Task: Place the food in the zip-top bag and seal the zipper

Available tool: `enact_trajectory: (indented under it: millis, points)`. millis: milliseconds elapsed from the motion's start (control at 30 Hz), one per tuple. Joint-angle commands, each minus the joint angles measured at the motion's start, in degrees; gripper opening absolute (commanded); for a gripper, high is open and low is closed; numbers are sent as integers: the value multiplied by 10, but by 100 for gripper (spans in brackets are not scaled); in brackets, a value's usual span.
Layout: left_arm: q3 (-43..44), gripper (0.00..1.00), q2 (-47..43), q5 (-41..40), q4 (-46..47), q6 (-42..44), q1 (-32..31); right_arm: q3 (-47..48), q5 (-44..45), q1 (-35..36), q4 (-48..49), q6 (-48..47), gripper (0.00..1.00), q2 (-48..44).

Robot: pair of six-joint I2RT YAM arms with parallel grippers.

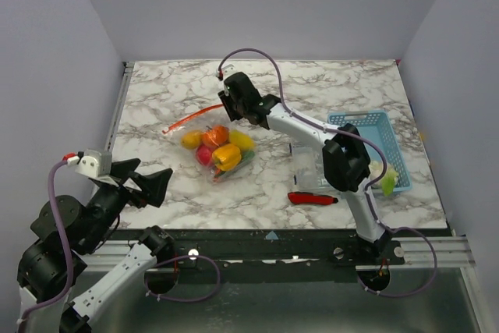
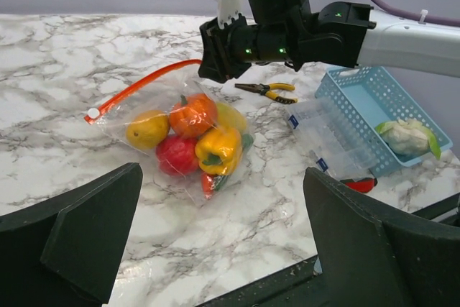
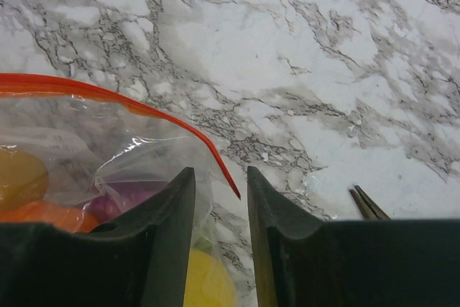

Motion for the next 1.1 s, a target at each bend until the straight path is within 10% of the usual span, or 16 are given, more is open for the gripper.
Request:
enact_trajectory:
  millis: [0, 200, 267, 1067]
  points:
    - [7, 98, 0, 31, -18, -20, -2, 56, 34, -2, -58, 33, 44, 18]
    - [14, 99, -9, 32, -26, -24, -2, 45, 54, -2, -112, 66, 71, -67]
    - [15, 99, -10, 35, -24, -23, -2, 19, 42, -2, -122, 68, 99, -112]
    - [38, 99, -19, -4, 124, 19, -2, -308, 57, -2, -104, 186, 100, -850]
